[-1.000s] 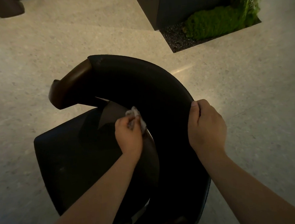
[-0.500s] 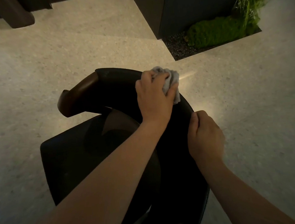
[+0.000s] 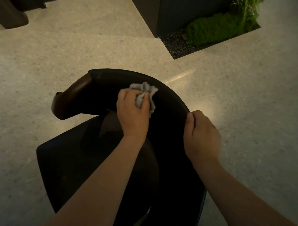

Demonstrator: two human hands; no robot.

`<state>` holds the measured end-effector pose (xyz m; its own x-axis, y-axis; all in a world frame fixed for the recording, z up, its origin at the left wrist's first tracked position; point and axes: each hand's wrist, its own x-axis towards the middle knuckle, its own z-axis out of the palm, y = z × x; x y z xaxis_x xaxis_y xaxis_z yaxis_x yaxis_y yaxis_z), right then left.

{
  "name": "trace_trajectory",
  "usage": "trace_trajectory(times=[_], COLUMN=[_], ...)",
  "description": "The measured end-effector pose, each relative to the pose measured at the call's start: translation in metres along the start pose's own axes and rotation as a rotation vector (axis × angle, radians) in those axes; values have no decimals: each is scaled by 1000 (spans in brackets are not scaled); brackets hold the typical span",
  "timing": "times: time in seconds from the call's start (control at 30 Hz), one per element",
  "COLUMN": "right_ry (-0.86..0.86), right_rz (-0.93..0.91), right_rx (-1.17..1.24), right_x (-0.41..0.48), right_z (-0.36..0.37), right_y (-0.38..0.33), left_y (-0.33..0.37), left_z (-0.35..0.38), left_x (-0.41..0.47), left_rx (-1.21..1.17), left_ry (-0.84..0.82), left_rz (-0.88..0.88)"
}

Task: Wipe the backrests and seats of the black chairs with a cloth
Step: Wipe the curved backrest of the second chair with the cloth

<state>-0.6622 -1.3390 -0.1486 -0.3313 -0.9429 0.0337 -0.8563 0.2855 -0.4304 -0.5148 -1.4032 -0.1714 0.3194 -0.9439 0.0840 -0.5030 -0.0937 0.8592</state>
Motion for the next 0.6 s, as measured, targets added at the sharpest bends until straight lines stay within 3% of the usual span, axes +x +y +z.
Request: trace_trajectory(times=[0.17,0.37,0.6], right_ry=[4,10,34], right_rz=[3,-7,-17], right_rx=[-2,8,-5], right_x=[0,0,1], right_z=[0,0,3], right_y=[-1,0,1], left_y=[-39,-8,4], left_z=[-21,-17,19], left_x=[-24,-12,-10], left_rx=[107,91,95], left_ry=[-155,39,108], left_rz=[-131,22,118])
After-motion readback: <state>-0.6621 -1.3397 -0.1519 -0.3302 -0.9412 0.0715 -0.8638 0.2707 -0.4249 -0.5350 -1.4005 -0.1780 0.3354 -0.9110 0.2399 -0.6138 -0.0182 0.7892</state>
